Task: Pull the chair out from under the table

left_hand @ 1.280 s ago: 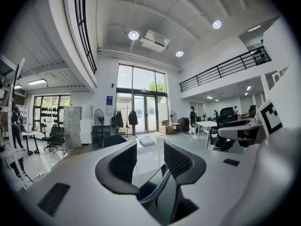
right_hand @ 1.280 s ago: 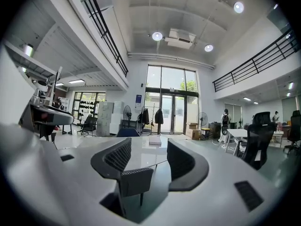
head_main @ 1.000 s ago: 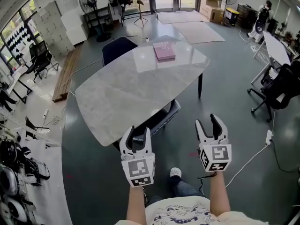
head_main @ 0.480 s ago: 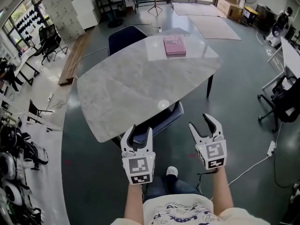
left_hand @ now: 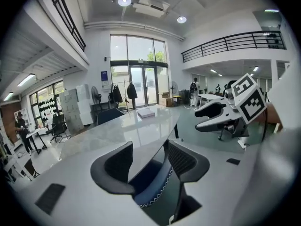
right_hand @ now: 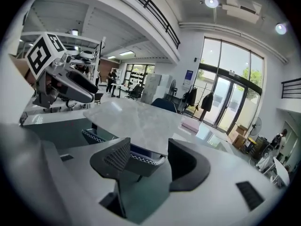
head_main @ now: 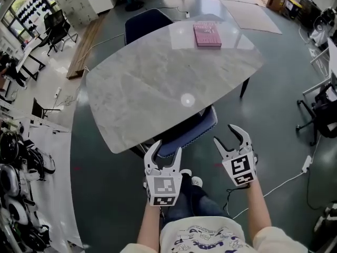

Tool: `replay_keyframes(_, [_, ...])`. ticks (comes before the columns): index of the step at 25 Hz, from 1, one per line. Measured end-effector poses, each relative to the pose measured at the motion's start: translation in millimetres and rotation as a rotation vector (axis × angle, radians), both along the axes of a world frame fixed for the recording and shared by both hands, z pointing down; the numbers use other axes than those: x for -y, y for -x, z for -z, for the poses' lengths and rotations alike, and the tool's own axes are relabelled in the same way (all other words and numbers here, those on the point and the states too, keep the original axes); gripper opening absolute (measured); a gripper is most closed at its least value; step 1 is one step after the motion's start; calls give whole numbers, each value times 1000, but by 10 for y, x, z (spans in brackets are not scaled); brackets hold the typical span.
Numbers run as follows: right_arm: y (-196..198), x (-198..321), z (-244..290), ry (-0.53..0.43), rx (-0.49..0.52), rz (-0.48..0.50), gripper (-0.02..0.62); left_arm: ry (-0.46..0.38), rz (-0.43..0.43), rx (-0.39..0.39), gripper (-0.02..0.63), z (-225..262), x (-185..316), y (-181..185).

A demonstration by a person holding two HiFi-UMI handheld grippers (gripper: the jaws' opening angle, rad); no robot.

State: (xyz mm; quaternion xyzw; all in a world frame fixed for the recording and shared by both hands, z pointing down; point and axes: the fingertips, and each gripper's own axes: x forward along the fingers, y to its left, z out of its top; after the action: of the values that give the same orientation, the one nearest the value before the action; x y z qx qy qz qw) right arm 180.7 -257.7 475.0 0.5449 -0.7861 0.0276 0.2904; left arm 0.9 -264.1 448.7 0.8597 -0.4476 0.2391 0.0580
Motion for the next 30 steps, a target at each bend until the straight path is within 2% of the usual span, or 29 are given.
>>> replay_keyframes(6, [164,163,-395,74,-102,76,262,110,-81,87,272,-457,108,11])
replay_keyframes(11, [252,277,-674,125,-183,152,262,184,-181,152,285,-788,102,-95])
replay_keyframes(20, [388,407,-1071,196,-383,285,276,283,-315,255,288,-1294,64,-217])
replay_keyframes(27, [506,451,-1301,225,-471,375,282,328,-339,291,284,-1555,76,-276])
replay_keyframes(30, [581,468,-1367,230,-496,425,279,337,-342,303,232,-1631,106,-288])
